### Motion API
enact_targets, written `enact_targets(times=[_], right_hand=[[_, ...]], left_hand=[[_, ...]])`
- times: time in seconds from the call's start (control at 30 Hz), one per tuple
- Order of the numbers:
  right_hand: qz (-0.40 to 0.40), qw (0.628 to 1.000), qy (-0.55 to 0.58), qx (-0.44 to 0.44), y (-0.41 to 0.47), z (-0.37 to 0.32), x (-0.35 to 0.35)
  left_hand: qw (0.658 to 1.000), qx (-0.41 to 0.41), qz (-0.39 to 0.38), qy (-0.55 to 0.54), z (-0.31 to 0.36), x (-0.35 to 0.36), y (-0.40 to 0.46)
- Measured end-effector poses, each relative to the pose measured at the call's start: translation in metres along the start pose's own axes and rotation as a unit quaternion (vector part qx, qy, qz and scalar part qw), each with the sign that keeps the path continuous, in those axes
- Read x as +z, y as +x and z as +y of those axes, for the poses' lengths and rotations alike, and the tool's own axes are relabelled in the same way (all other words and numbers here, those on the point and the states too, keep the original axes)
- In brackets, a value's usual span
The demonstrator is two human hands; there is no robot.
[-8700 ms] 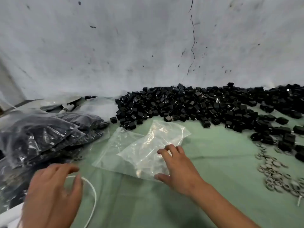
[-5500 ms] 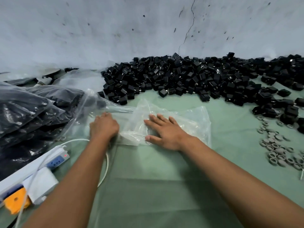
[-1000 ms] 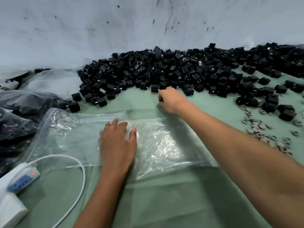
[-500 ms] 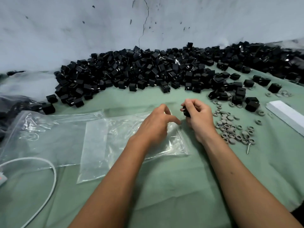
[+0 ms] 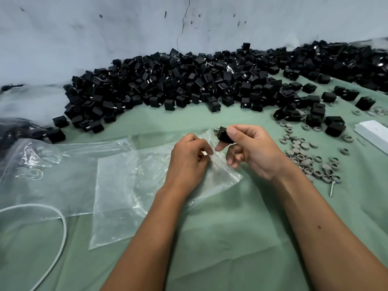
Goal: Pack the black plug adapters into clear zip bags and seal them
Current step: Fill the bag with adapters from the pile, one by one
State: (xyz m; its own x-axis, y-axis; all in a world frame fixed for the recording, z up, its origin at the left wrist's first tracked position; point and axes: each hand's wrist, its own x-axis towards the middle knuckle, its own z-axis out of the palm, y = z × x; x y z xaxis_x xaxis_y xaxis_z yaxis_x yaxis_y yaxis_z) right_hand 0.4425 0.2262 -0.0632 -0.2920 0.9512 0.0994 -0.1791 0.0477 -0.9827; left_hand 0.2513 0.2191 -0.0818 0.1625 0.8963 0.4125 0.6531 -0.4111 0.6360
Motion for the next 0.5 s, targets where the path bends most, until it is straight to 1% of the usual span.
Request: enact_targets(times=[0.07,0.13,0.2,0.27,0.33,0.4,0.5], right_hand=[[-0.054,0.998,0.018,0.018,-0.002,-0.002,0.003],[-0.069,0.997,-0.009,0.034,-0.003,0.0,0.005],[-0.042,0.997,-0.038,0.048,-0.003,0.002,0.005],[0.001,0.996,-0.064,0.058,-0.001,0.004,0.004],[0.006,0.993,-0.101,0.063,-0.001,0.006,0.004],[-0.03,0.988,-0.134,0.069,-0.003,0.006,0.005],[-0.101,0.978,-0.179,0.045,-0.006,0.005,0.007]], left_hand=[[1.0,-0.002,0.02,-0.005,-0.001,-0.001,0.001],[0.999,-0.005,0.042,-0.008,-0.001,-0.002,0.001],[0.997,-0.011,0.073,-0.007,0.001,-0.005,-0.001],[0.994,-0.004,0.107,-0.009,0.005,-0.009,0.001],[0.992,0.016,0.119,-0.022,0.009,-0.014,0.004],[0.992,0.035,0.113,-0.041,0.015,-0.018,0.006],[0.991,0.051,0.105,-0.058,0.024,-0.022,0.006]])
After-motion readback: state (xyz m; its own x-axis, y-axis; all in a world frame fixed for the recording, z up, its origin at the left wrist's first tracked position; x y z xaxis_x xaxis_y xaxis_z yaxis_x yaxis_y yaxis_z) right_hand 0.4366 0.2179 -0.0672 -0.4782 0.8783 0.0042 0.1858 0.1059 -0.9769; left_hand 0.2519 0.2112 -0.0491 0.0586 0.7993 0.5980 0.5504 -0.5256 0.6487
